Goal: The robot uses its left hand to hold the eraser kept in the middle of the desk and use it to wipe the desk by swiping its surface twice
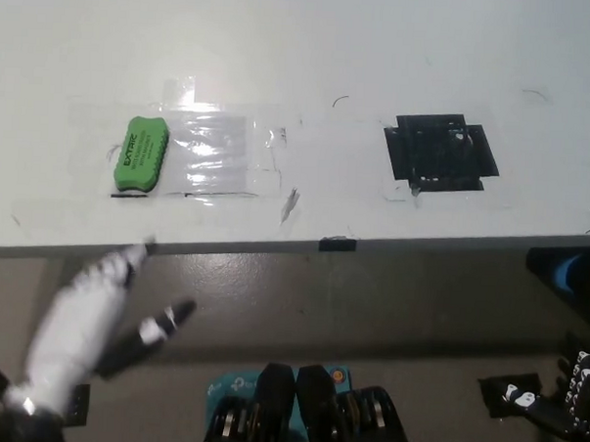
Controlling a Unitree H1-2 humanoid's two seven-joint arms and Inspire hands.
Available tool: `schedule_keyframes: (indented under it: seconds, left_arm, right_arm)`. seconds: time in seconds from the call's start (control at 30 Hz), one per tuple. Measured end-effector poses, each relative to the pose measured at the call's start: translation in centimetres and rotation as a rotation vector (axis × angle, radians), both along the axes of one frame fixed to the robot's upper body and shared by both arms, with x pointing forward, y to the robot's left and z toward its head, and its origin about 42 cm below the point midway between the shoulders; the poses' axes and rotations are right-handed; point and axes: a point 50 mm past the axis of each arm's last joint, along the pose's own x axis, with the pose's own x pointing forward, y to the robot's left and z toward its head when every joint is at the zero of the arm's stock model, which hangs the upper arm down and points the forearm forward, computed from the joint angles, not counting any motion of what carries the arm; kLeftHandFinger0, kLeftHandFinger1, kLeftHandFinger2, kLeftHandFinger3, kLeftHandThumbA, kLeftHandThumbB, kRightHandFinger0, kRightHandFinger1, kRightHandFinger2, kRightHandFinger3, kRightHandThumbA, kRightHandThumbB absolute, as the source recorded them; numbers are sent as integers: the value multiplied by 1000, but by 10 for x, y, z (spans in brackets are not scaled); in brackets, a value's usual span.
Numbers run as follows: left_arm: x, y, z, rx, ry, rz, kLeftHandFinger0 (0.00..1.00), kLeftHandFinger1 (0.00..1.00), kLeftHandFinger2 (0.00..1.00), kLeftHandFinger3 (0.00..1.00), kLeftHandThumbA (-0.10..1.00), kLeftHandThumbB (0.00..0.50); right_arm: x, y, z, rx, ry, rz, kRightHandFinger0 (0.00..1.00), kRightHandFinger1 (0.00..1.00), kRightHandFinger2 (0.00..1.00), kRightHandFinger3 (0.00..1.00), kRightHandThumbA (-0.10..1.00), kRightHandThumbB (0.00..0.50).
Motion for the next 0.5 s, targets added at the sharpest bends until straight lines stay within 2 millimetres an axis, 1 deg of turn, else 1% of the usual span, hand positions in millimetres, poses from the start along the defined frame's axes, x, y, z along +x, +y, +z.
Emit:
schedule_keyframes:
  seconds: [0.03, 0.07, 0.1, 0.13, 0.17, 0.2, 0.23, 0.27, 0.37, 0.4, 0.43, 0.5]
  left_arm:
    - [8, 6, 18, 53, -44, -3, 1000, 1000, 1000, 1000, 1000, 245]
    - [17, 12, 36, 103, -87, -5, 1000, 1000, 1000, 1000, 1000, 258]
    - [20, 13, 40, 116, -97, -5, 1000, 1000, 1000, 1000, 1000, 259]
    - [33, 20, 64, 183, -150, -2, 1000, 1000, 1000, 1000, 1000, 277]
    - [42, 25, 83, 236, -188, 0, 1000, 1000, 1000, 1000, 1000, 265]
    - [49, 27, 94, 274, -209, 3, 1000, 1000, 1000, 1000, 1000, 268]
    - [57, 29, 103, 304, -220, 8, 1000, 1000, 1000, 1000, 1000, 272]
    - [72, 32, 115, 349, -224, 22, 1000, 1000, 1000, 1000, 1000, 273]
    - [94, 34, 131, 417, -225, 41, 1000, 1000, 1000, 1000, 1000, 287]
    - [102, 35, 130, 435, -206, 44, 1000, 1000, 1000, 1000, 1000, 282]
    - [111, 35, 130, 456, -190, 51, 1000, 1000, 1000, 1000, 1000, 260]
    - [127, 38, 126, 491, -150, 66, 1000, 1000, 1000, 1000, 1000, 236]
  right_arm:
    - [0, 0, 0, 0, 0, 0, 1000, 1000, 1000, 1000, 1000, 0]
    - [0, 0, 0, 0, 1, -1, 1000, 1000, 1000, 1000, 1000, 0]
    - [0, 0, 0, 0, 1, -1, 1000, 1000, 1000, 1000, 1000, 0]
    - [0, 0, 0, -1, 0, -1, 1000, 1000, 1000, 1000, 1000, 11]
    - [0, -1, 0, -1, -1, -1, 1000, 1000, 1000, 1000, 1000, 16]
    - [0, -1, 0, -1, 0, -2, 1000, 1000, 1000, 1000, 1000, 19]
    - [0, -1, 0, -1, 1, -4, 1000, 1000, 1000, 1000, 1000, 10]
    - [0, -1, 1, 0, 1, -5, 1000, 1000, 1000, 1000, 1000, 12]
    - [0, -2, 1, -1, 3, -5, 1000, 1000, 1000, 1000, 1000, 22]
    - [0, -2, 1, -2, 5, -6, 1000, 1000, 1000, 1000, 1000, 21]
    - [1, -2, 1, -2, 3, -6, 1000, 1000, 1000, 1000, 1000, 22]
    - [1, -2, 1, -1, 3, -6, 1000, 1000, 1000, 1000, 1000, 22]
